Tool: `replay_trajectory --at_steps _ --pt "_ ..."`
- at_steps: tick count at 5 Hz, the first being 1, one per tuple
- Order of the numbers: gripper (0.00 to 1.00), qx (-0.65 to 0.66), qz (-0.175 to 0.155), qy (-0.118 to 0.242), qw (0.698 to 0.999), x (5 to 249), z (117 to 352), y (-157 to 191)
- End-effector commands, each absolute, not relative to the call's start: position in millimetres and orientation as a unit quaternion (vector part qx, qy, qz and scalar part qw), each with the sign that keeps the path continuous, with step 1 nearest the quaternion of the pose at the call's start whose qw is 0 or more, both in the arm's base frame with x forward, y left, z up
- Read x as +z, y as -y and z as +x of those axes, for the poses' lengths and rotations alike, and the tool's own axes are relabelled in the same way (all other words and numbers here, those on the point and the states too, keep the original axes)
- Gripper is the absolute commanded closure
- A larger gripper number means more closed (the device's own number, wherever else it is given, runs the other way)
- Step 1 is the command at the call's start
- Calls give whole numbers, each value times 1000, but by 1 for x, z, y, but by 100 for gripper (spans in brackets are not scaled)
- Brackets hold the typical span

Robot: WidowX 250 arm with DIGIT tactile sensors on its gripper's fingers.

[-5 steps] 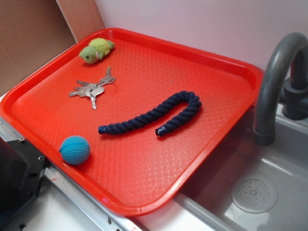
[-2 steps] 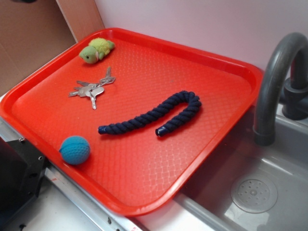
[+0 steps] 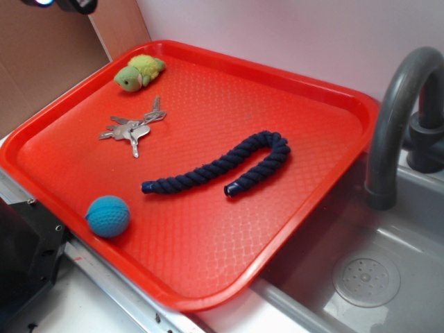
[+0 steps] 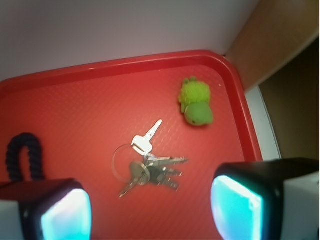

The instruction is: Grab the green animal.

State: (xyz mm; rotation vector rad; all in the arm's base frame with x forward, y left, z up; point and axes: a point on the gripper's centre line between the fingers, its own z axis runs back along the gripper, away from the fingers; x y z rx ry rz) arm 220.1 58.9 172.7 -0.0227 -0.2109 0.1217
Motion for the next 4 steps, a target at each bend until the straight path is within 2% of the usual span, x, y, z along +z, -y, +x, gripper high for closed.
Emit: replay_trajectory --at_steps 1,2,4 --pt "0 59 46 108 991 135 258 -101" --pt "0 63 57 86 993 108 271 -114" --pt "0 99 51 48 993 69 279 -137"
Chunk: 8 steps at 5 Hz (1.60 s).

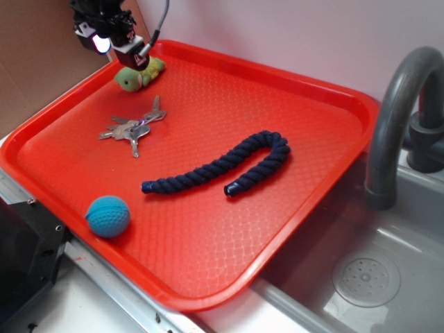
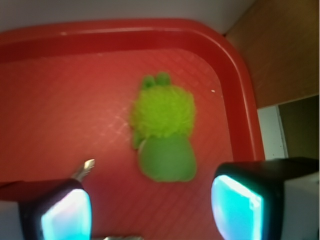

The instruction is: Grab the green animal.

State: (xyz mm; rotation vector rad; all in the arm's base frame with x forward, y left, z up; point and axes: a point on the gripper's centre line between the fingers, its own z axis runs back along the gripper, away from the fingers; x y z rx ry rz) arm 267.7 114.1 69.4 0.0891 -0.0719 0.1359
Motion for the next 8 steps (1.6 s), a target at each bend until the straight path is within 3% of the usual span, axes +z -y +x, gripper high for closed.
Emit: replay_trajectory --at_steps 1,3,4,5,6,7,8 --pt "0 102 48 30 993 56 283 -143" --pt "0 74 31 -9 997 24 295 -136" --pt "100 62 33 -16 997 19 294 -129" --pt "100 58 27 -5 998 30 290 -127" --pt "100 90 39 10 995 69 288 -127" --pt "100 112 79 27 990 119 281 -98" --pt "100 120 50 73 989 170 263 -61"
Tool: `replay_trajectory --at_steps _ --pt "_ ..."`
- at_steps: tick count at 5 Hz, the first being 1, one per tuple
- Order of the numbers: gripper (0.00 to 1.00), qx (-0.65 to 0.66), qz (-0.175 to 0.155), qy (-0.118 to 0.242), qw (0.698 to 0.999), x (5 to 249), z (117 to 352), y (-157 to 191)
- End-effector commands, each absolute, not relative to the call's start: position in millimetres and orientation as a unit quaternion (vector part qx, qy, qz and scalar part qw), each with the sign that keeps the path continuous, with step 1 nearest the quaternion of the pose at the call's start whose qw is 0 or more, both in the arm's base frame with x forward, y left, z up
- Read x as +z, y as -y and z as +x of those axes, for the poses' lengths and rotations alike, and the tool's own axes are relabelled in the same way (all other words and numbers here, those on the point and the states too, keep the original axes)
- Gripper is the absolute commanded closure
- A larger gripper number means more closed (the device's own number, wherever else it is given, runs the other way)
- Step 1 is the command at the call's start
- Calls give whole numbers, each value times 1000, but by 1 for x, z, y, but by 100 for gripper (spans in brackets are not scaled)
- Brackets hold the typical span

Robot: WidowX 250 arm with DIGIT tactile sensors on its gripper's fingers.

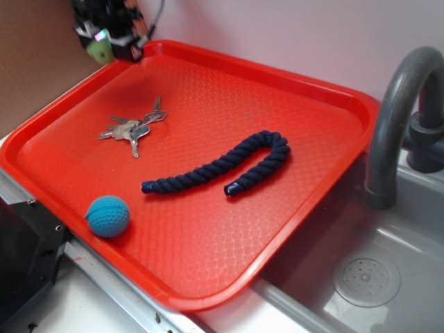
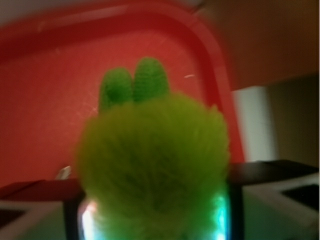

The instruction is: Grab the green animal.

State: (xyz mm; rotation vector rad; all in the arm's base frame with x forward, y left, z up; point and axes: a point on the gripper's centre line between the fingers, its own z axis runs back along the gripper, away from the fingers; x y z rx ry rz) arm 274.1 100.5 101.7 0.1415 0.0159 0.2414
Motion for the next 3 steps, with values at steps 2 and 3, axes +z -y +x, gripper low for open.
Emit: replay_trajectory --at_steps 2,3 --pt "100 82 -41 123 988 254 205 2" --pt "100 51 -65 114 990 248 202 6"
